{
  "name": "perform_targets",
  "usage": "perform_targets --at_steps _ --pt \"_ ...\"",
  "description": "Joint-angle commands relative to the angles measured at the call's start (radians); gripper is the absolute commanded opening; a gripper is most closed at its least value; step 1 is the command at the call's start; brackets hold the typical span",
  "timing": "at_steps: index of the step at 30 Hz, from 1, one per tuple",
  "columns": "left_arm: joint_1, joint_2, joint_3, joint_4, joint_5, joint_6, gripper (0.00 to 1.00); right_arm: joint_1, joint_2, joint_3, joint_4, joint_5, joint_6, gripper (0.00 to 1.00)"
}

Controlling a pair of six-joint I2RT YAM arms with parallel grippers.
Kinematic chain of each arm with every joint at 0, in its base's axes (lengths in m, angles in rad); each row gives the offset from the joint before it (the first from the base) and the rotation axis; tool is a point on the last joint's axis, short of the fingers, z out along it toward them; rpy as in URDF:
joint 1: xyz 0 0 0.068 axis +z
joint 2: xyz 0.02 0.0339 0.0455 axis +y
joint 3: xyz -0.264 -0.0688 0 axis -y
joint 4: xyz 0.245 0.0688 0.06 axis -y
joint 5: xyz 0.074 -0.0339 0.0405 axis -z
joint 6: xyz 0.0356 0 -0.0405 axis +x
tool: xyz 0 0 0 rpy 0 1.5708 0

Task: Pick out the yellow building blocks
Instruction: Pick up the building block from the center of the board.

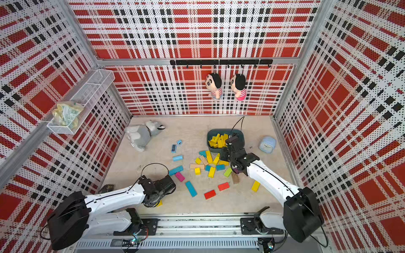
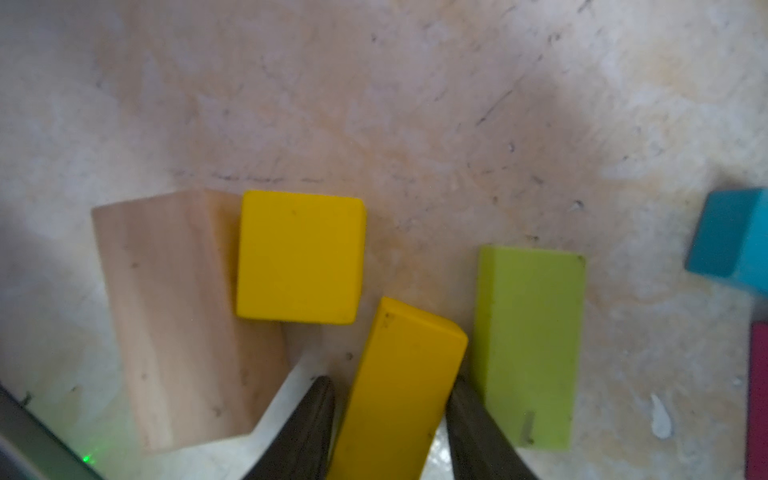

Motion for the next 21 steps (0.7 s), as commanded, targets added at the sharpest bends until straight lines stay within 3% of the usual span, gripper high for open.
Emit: perform_targets --at_steps 1,11,16,21 --pt "0.008 0.029 0.013 0.084 0.027 0.043 0.43 -0.002 -0.004 0.002 -0.011 -0.005 -0.001 0.32" --pt "0.042 0.032 0.028 0.088 0.028 0.132 0.2 -0.002 0.013 0.01 -0.004 -0.001 -0.009 0.31" --pt "0.052 -0.023 0.066 0.025 -0.027 0.151 0.02 -0.002 0.029 0.013 0.01 -0.02 -0.026 0.32" --pt "0.04 -0.088 0.169 -0.05 -0.098 0.178 0.0 -0.008 0.053 0.035 0.045 -0.14 -0.153 0.37"
